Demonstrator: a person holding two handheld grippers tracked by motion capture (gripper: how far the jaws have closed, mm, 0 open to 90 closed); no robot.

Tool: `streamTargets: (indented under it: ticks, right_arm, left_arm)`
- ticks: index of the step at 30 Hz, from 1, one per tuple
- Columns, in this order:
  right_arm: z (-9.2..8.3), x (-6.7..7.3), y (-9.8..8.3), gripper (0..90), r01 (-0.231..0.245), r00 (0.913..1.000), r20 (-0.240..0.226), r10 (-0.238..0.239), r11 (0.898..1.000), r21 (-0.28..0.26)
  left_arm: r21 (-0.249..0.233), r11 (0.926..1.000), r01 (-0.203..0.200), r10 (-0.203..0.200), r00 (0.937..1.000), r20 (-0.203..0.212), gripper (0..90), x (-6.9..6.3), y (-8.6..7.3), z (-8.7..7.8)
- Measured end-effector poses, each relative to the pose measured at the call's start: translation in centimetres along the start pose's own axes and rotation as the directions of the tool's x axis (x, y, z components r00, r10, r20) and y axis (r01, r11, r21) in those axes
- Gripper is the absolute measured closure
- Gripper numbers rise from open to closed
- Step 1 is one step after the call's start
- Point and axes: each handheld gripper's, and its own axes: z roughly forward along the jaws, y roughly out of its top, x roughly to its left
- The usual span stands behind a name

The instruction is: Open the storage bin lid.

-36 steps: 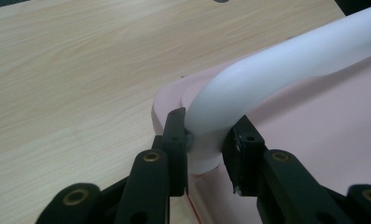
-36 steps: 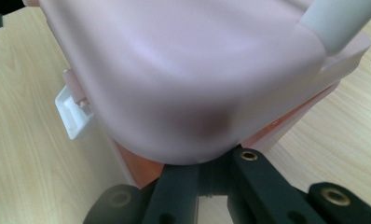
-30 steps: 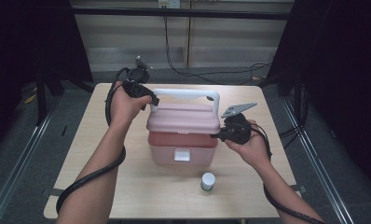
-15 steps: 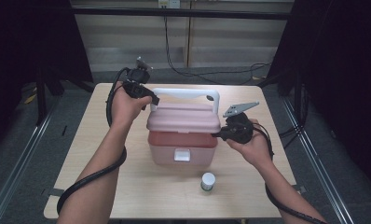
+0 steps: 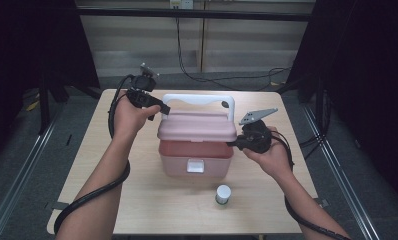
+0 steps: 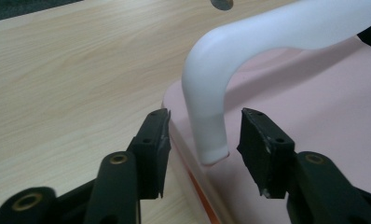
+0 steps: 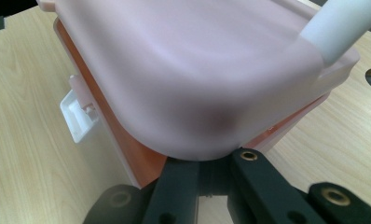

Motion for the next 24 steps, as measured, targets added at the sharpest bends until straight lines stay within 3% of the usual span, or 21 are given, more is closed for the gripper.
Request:
streamTargets:
  ticks: [5, 13, 24]
  right_arm:
    - [-0.1, -0.1, 0.2, 90.0, -0.002, 1.0, 0.002, 0.002, 1.0, 0.004]
    - [-0.3, -0.2, 0.5, 90.0, -0.007, 1.0, 0.006, 0.008, 1.0, -0.002]
    - [-0.5, -0.4, 1.1, 90.0, -0.015, 0.9998, 0.012, 0.015, 1.0, -0.006]
  left_arm:
    - [-0.01, 0.9997, 0.021, -0.021, 0.9998, 0.003, 45.7, 0.8, -0.8, -0.6]
    - [-0.004, 0.9998, 0.02, -0.02, 0.9998, 0.0, 41.9, 1.9, -2.0, -1.6]
    - [0.003, 0.9999, 0.014, -0.014, 0.9999, 0.008, 40.1, 2.6, -3.8, -1.2]
